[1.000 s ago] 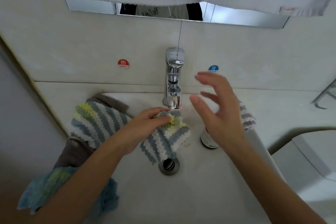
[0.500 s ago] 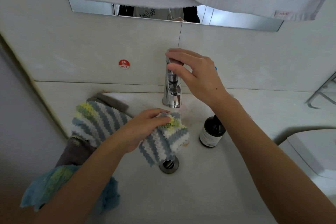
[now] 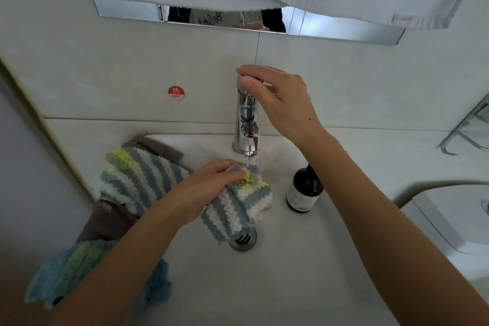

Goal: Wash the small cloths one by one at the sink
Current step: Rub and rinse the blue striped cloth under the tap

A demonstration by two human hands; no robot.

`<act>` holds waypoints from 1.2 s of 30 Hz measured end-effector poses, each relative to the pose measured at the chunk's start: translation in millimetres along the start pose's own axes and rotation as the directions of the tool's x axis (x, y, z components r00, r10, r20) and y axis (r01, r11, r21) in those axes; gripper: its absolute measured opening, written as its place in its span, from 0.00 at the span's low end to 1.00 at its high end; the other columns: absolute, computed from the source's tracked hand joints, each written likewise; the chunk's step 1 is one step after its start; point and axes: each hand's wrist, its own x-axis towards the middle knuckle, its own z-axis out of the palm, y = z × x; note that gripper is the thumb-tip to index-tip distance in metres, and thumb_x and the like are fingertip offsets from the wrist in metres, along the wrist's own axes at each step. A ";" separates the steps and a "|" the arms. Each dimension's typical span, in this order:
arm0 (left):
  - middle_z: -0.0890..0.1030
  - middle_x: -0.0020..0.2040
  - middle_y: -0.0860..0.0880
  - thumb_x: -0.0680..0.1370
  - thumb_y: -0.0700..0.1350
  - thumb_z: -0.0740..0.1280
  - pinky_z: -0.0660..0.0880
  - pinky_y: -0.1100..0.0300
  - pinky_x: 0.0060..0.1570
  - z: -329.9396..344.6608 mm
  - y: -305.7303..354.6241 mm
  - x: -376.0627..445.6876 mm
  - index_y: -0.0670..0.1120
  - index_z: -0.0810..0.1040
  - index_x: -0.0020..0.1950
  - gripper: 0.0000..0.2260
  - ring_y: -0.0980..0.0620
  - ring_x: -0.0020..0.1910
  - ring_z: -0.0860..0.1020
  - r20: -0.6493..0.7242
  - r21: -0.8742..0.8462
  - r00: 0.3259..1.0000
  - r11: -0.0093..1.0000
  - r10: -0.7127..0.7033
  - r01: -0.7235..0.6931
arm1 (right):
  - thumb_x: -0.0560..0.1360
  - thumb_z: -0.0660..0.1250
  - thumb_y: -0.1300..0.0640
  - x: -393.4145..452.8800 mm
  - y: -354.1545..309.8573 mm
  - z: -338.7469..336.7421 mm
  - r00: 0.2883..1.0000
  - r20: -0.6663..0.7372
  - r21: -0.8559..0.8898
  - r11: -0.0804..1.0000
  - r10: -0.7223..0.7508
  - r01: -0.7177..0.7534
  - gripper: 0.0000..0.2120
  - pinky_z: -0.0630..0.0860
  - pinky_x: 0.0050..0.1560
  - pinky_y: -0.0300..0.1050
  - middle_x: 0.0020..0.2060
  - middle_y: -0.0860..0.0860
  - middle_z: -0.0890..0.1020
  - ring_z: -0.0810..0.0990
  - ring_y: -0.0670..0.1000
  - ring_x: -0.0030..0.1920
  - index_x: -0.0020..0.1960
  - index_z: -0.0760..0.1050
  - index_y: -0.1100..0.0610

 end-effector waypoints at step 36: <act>0.84 0.52 0.50 0.79 0.46 0.65 0.74 0.57 0.49 19.0 -14.6 4.1 0.48 0.77 0.61 0.11 0.53 0.51 0.82 -0.019 -0.248 0.998 0.967 0.058 -0.061 | 0.79 0.62 0.48 -1.8 -8.3 -4.1 0.997 0.036 0.031 0.997 0.073 -0.075 0.16 0.77 0.58 0.52 0.55 0.47 0.83 0.81 0.46 0.55 0.59 0.82 0.55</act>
